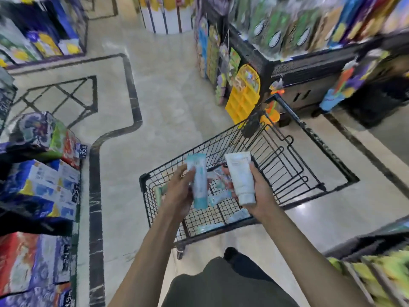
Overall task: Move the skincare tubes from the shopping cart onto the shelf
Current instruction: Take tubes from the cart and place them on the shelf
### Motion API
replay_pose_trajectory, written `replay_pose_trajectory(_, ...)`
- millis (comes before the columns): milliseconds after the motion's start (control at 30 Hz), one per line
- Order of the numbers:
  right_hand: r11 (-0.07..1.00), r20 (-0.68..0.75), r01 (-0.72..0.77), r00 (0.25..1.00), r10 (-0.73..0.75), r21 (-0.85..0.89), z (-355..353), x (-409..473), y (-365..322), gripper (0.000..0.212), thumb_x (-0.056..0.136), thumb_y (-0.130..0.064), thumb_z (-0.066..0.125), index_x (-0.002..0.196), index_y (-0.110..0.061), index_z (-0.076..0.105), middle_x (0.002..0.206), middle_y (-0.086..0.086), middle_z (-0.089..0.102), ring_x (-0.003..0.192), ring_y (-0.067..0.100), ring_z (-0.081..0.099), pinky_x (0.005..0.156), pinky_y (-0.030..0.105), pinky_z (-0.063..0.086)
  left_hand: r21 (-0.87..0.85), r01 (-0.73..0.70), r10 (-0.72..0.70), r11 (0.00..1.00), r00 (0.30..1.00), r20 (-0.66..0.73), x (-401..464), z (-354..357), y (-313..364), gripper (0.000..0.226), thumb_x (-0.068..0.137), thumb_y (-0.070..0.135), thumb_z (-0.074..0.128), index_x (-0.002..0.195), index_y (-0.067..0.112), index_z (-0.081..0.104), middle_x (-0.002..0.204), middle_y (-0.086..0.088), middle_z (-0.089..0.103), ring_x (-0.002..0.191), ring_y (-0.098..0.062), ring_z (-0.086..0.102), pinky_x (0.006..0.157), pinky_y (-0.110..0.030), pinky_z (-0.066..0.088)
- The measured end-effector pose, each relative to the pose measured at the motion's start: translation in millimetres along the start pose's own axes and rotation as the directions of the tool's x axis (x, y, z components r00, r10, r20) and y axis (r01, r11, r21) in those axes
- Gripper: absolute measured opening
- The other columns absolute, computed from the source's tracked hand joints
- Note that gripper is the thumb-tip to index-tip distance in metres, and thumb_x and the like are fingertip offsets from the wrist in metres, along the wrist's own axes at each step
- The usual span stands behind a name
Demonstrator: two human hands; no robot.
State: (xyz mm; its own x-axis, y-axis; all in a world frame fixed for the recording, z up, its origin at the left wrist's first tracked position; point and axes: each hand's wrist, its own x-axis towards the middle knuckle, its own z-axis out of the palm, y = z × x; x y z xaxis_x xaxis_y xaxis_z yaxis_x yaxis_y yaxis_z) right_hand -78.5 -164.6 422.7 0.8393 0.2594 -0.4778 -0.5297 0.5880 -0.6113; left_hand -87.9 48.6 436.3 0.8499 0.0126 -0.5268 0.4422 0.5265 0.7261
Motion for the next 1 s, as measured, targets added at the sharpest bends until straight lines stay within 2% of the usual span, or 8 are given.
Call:
replay_pose_trajectory(100, 0.995, -0.123, 0.105, 0.987, -0.104, -0.001, -4, -44, 12, 0.054, 0.092, -0.051, 0.059, 0.124, -0.010, 0.072, 0.105, 0.015, 0.073, 0.075, 0.024, 0.064, 0.055, 0.029, 0.054, 0.131, -0.033, 0.025, 0.991, 0.998, 0.061, -27, 10, -15, 0.017, 0.105, 0.024, 0.053, 0.122, 0.023, 0.058, 0.102, -0.013, 0.077, 0.096, -0.042, 0.071, 0.085, -0.058, 0.059)
replay_pose_trajectory(200, 0.973, -0.263, 0.229, 0.938, -0.226, -0.018, -14, -87, 24, 0.049, 0.089, -0.036, 0.071, 0.127, -0.007, 0.063, 0.091, 0.014, 0.067, 0.067, 0.024, 0.062, 0.050, 0.028, 0.054, 0.229, -0.022, -0.007, 0.973, 0.992, 0.127, -46, 19, -37, 0.034, 0.106, 0.035, 0.050, 0.138, 0.025, 0.046, 0.115, -0.015, 0.074, 0.102, -0.050, 0.069, 0.085, -0.066, 0.056)
replay_pose_trajectory(367, 0.924, -0.384, 0.374, 0.844, -0.373, -0.077, -38, -156, 33, 0.025, 0.098, -0.006, 0.062, 0.122, -0.011, 0.061, 0.085, 0.011, 0.072, 0.061, 0.021, 0.068, 0.049, 0.031, 0.056, 0.291, 0.047, -0.110, 0.956, 0.972, 0.206, -78, 53, -69, 0.034, 0.103, 0.011, 0.054, 0.136, 0.015, 0.051, 0.106, -0.020, 0.073, 0.079, -0.032, 0.067, 0.066, -0.040, 0.058)
replay_pose_trajectory(467, 0.901, -0.421, 0.426, 0.805, -0.417, -0.079, -57, -192, 34, 0.026, 0.097, -0.007, 0.065, 0.122, -0.011, 0.061, 0.095, 0.018, 0.071, 0.068, 0.027, 0.068, 0.054, 0.035, 0.058, 0.365, 0.059, -0.186, 0.929, 0.927, 0.324, -98, 73, -86, 0.045, 0.091, -0.012, 0.056, 0.128, 0.014, 0.057, 0.107, -0.022, 0.071, 0.083, -0.034, 0.069, 0.069, -0.042, 0.059)
replay_pose_trajectory(600, 0.863, -0.483, 0.502, 0.742, -0.465, -0.059, -89, -244, 36, 0.042, 0.093, -0.012, 0.073, 0.131, -0.009, 0.057, 0.115, 0.028, 0.069, 0.080, 0.035, 0.068, 0.064, 0.041, 0.058, 0.397, 0.035, -0.222, 0.917, 0.872, 0.437, -130, 109, -110, 0.043, 0.089, -0.017, 0.058, 0.119, 0.014, 0.060, 0.110, -0.020, 0.072, 0.086, -0.037, 0.071, 0.077, -0.048, 0.061)
replay_pose_trajectory(700, 0.820, -0.534, 0.568, 0.674, -0.510, -0.066, -112, -291, 36, 0.042, 0.094, -0.010, 0.070, 0.133, -0.006, 0.055, 0.112, 0.027, 0.071, 0.077, 0.035, 0.070, 0.066, 0.042, 0.061, 0.433, 0.024, -0.268, 0.901, 0.817, 0.511, -152, 138, -140, 0.049, 0.086, -0.014, 0.061, 0.125, 0.017, 0.059, 0.111, -0.017, 0.075, 0.087, -0.038, 0.072, 0.071, -0.044, 0.062)
replay_pose_trajectory(867, 0.753, -0.640, 0.655, 0.553, -0.534, -0.062, -163, -382, 45, 0.037, 0.095, -0.010, 0.069, 0.130, -0.012, 0.058, 0.111, 0.021, 0.072, 0.079, 0.034, 0.072, 0.064, 0.041, 0.059, 0.507, 0.009, -0.358, 0.862, 0.719, 0.596, -210, 192, -207, 0.062, 0.086, -0.011, 0.064, 0.139, 0.017, 0.051, 0.122, -0.026, 0.069, 0.093, -0.044, 0.069, 0.088, -0.061, 0.054)
replay_pose_trajectory(1000, 0.697, -0.678, 0.713, 0.476, -0.560, -0.076, -203, -461, 55, 0.033, 0.096, -0.008, 0.067, 0.128, -0.010, 0.059, 0.107, 0.020, 0.072, 0.075, 0.030, 0.071, 0.063, 0.039, 0.058, 0.541, 0.009, -0.419, 0.841, 0.645, 0.640, -264, 228, -264, 0.057, 0.087, -0.012, 0.064, 0.136, 0.015, 0.053, 0.117, -0.028, 0.070, 0.089, -0.044, 0.071, 0.076, -0.050, 0.061)
